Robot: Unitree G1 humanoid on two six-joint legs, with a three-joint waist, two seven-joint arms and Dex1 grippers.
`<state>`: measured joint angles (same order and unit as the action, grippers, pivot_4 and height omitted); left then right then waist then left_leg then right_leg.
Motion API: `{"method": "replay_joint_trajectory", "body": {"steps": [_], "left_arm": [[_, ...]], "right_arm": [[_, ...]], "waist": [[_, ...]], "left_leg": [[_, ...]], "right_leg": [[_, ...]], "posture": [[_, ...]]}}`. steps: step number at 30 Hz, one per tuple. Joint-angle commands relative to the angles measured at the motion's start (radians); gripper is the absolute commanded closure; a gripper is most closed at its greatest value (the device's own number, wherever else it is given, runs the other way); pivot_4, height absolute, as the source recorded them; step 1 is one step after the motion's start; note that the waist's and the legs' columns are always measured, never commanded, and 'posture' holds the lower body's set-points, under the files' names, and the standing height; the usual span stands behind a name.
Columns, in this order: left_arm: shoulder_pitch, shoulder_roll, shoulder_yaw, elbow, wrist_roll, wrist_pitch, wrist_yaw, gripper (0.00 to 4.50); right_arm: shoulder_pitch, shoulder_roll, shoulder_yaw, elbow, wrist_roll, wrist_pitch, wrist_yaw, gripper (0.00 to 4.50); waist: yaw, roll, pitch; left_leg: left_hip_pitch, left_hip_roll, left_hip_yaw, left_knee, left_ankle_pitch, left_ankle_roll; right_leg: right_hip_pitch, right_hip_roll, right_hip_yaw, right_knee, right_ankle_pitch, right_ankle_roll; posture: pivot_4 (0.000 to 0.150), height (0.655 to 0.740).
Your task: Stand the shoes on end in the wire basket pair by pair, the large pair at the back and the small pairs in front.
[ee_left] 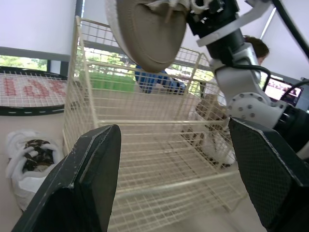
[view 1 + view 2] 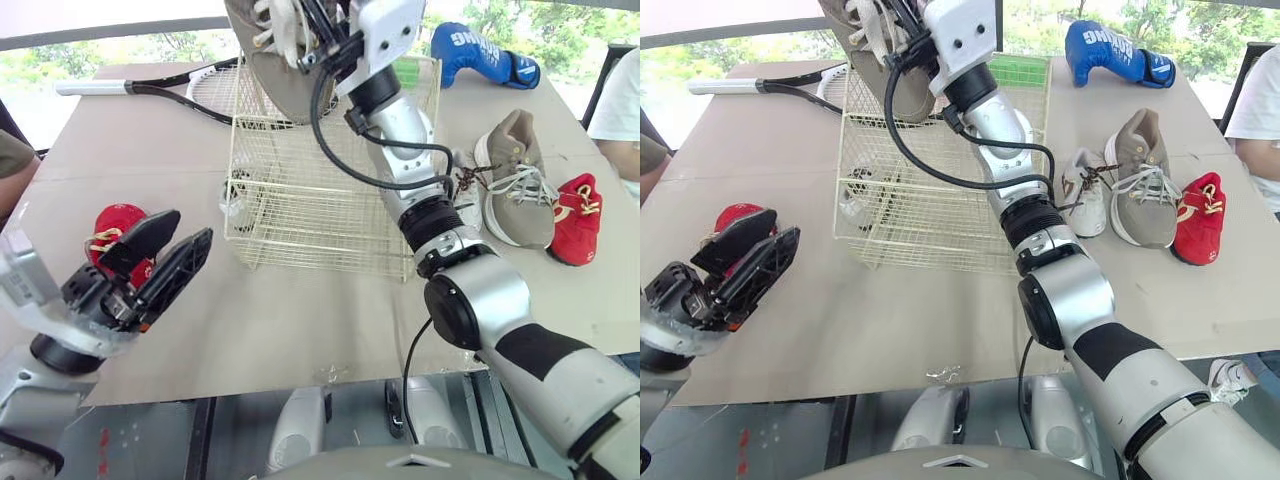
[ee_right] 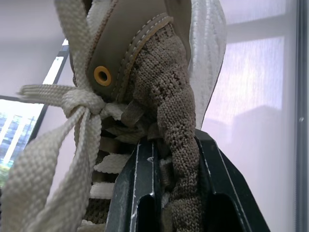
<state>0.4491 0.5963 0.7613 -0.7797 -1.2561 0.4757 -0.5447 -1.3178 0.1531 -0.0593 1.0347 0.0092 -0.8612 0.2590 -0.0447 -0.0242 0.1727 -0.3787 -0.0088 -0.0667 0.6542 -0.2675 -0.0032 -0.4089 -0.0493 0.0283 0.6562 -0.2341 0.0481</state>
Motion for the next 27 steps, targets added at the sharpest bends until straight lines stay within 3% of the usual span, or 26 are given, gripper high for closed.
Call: {"method": "replay_joint_trajectory", "body": {"steps": [1, 13, 19, 23, 27], "left_arm": [[0.016, -0.004, 0.019, -0.031, 0.008, -0.038, -0.009, 0.68], [0.041, -0.034, -0.021, -0.056, 0.051, -0.076, 0.012, 0.68], [0.054, -0.054, -0.03, -0.068, 0.07, -0.096, 0.02, 0.68], [0.076, -0.067, -0.031, -0.076, 0.076, -0.107, 0.015, 0.68], [0.102, -0.073, -0.02, -0.076, 0.076, -0.117, 0.006, 0.68]], "right_arm": [[-0.047, 0.002, 0.001, 0.046, -0.006, -0.054, -0.022, 4.39], [-0.197, -0.003, -0.004, 0.138, -0.026, 0.055, -0.144, 4.39], [-0.149, 0.033, 0.027, 0.195, -0.07, 0.063, -0.175, 4.39], [-0.084, 0.068, 0.008, 0.22, -0.024, 0.065, -0.05, 4.39], [-0.027, 0.1, -0.036, 0.197, 0.076, 0.08, 0.142, 2.72]], "waist": [[0.001, 0.0, 0.0], [0.0, -0.001, 0.0], [-0.001, -0.001, 0.0], [-0.001, 0.0, 0.0], [-0.001, -0.004, -0.003]], "left_leg": [[0.0, 0.0, 0.0, 0.0, 0.001, 0.0], [-0.004, 0.003, 0.001, -0.003, 0.003, -0.005], [-0.005, 0.004, 0.002, -0.006, 0.003, -0.006], [-0.002, 0.004, 0.002, -0.006, 0.001, -0.002], [0.001, 0.004, 0.001, -0.005, 0.001, -0.002]], "right_leg": [[0.0, 0.0, 0.0, 0.001, 0.0, 0.0], [-0.004, 0.002, 0.0, -0.002, 0.0, 0.001], [-0.006, 0.002, 0.0, -0.004, 0.0, 0.001], [-0.003, 0.002, 0.0, -0.003, 0.0, 0.0], [0.0, 0.003, 0.0, -0.002, 0.0, -0.001]], "posture": [[0.15, 0.74], [0.15, 0.74], [0.15, 0.74], [0.15, 0.74], [0.15, 0.74]]}}
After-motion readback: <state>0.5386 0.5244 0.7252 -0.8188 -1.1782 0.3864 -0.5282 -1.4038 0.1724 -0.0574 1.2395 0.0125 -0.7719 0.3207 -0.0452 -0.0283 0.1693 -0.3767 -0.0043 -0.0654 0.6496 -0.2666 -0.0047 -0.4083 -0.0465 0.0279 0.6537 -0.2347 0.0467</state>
